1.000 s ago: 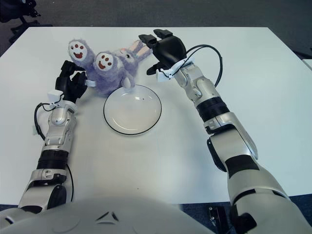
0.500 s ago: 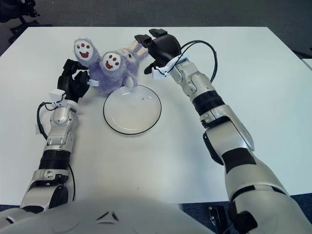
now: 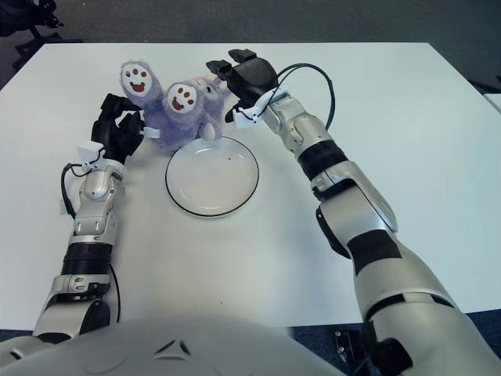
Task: Put the doll into the plate.
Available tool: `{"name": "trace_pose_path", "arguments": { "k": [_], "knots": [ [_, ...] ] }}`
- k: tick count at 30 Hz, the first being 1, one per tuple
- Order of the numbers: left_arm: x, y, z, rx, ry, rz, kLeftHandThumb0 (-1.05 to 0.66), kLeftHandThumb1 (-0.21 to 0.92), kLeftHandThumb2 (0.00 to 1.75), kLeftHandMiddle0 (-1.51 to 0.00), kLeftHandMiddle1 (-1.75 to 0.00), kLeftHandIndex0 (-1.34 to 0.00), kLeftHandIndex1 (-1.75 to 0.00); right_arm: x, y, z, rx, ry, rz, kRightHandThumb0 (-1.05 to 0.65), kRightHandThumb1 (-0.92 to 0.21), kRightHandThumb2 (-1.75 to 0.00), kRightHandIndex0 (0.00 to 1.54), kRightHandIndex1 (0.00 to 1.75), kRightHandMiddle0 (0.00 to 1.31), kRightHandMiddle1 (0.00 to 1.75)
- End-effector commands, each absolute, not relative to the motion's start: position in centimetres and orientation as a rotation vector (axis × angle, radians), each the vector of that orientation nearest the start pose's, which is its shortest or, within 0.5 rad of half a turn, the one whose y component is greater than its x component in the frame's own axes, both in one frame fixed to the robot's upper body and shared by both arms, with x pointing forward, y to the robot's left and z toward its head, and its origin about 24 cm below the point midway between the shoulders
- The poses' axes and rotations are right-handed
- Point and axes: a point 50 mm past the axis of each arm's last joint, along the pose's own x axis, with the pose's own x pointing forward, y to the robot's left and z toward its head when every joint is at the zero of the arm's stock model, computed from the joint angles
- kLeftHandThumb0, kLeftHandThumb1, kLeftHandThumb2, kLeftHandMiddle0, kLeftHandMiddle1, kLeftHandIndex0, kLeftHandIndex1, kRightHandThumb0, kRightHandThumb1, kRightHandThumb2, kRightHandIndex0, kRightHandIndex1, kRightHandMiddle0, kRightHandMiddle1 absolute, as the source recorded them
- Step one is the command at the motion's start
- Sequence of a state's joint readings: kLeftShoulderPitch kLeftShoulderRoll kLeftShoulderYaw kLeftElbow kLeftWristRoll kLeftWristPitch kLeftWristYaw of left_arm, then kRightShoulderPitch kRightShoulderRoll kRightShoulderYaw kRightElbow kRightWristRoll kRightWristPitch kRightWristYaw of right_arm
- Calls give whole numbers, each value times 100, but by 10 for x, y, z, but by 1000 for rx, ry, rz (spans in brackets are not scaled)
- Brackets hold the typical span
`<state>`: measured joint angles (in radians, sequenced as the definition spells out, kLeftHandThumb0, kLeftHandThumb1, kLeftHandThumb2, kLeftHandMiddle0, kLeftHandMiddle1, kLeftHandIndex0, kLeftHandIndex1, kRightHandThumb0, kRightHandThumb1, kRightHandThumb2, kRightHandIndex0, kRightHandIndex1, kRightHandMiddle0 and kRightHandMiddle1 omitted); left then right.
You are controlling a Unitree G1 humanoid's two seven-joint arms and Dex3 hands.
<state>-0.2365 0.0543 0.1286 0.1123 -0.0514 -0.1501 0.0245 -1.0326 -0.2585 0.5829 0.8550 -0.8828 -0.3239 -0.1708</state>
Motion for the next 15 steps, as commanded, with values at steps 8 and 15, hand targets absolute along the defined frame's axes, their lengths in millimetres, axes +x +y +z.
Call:
{"name": "trace_pose_path", "arguments": {
  "k": [8,15],
  "knots": [
    [293,177,94,-13,-265,100,-35,92,45,-58,-169,-27,-168,385,-28,157,-1500,-705,445,-42,-74,0,25,0,27,0],
    [292,176,94,-15,-264,101,-35,92,45,-58,-170,-27,-168,385,-25,156,-1497,-700,452,-42,-73,0,25,0,27,0]
  ]
}}
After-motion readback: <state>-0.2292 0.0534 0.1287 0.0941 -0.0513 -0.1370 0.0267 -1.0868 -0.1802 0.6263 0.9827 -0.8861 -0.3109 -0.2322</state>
